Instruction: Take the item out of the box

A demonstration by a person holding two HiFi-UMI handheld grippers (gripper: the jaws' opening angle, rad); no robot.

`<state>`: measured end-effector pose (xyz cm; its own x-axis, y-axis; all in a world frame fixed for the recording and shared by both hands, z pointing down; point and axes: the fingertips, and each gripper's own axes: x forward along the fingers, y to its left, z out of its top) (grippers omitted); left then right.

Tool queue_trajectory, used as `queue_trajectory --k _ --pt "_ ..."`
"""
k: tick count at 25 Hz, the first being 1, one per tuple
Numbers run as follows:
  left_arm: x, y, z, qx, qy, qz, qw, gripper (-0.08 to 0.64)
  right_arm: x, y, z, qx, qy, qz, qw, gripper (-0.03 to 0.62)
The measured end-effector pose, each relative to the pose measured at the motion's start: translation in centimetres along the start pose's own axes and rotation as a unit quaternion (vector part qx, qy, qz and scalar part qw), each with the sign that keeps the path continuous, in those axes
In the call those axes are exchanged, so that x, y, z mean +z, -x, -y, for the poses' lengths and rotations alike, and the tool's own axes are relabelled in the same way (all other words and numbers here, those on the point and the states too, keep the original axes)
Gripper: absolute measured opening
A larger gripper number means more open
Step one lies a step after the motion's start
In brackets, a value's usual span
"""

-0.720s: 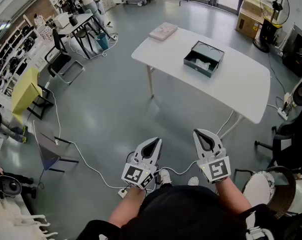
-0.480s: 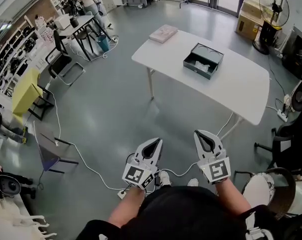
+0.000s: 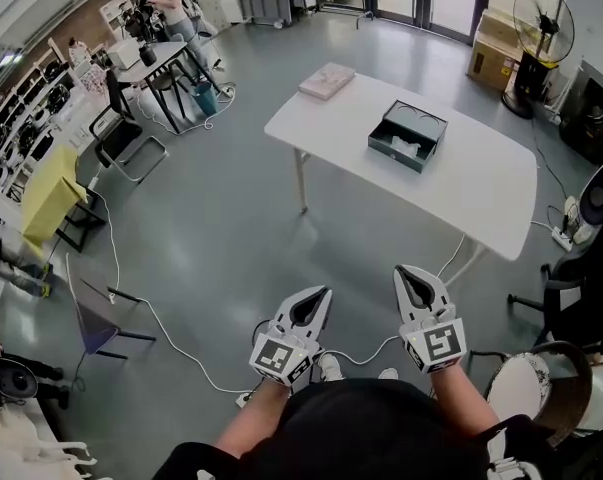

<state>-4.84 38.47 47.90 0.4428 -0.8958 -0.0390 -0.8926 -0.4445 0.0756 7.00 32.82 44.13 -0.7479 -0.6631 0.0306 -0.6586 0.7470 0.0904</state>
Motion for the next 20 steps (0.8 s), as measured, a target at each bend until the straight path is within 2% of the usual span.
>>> queue_trajectory --k 13,20 --pt "0.5 1.5 -5.7 -0.028 -0.010 0.002 0.9996 0.012 -0.4 -3.2 -2.9 -0.047 -0.004 -0.010 0.999 0.006" --pt "-0.1 0.2 -7.1 -0.034 0.002 -0.002 0.9994 0.012 -1.0 -4.2 -1.9 -0.061 -0.006 -0.022 0.998 0.006"
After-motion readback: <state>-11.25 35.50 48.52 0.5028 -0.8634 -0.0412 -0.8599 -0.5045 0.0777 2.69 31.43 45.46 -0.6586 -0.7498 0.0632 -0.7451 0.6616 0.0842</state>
